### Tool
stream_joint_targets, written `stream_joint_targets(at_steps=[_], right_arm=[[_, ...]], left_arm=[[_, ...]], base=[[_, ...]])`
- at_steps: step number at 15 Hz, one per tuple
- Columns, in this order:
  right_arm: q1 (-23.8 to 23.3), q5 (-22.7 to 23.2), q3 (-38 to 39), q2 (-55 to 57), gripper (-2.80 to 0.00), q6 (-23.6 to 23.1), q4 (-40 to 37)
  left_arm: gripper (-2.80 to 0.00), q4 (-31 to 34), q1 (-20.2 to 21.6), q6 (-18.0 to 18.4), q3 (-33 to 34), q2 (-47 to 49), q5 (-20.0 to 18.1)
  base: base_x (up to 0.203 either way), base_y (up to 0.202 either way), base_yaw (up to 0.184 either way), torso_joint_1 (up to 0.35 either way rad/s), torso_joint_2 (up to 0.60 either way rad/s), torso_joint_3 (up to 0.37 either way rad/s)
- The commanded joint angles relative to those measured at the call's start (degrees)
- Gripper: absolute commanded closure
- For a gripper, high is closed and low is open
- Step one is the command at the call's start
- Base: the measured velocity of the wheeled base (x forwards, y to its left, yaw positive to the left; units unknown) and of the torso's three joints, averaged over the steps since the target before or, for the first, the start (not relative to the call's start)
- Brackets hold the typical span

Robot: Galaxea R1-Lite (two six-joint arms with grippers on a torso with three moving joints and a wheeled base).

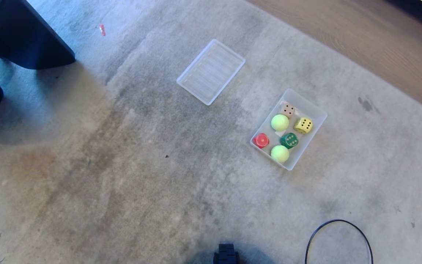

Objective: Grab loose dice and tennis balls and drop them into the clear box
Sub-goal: Close the lid

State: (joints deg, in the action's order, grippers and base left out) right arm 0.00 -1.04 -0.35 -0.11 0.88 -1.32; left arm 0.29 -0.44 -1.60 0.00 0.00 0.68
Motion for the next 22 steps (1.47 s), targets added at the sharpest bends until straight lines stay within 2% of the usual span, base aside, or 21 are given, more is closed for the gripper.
stream_joint_targets(at_steps=[1,22], right_arm=[[0.0,-0.02,0.0,0.02,0.0,0.0,0.0],[0.0,-0.02,0.0,0.02,0.0,0.0,0.0]], left_arm=[[0.0,-0.03,0.0,0.01,0.0,0.0,-0.06],[0.0,-0.03,0.0,-0.16,0.0,0.0,0.03]], base=[[0.0,0.0,0.0,0.007,0.01,0.198],[0.0,0.0,0.0,0.002,0.0,0.202]])
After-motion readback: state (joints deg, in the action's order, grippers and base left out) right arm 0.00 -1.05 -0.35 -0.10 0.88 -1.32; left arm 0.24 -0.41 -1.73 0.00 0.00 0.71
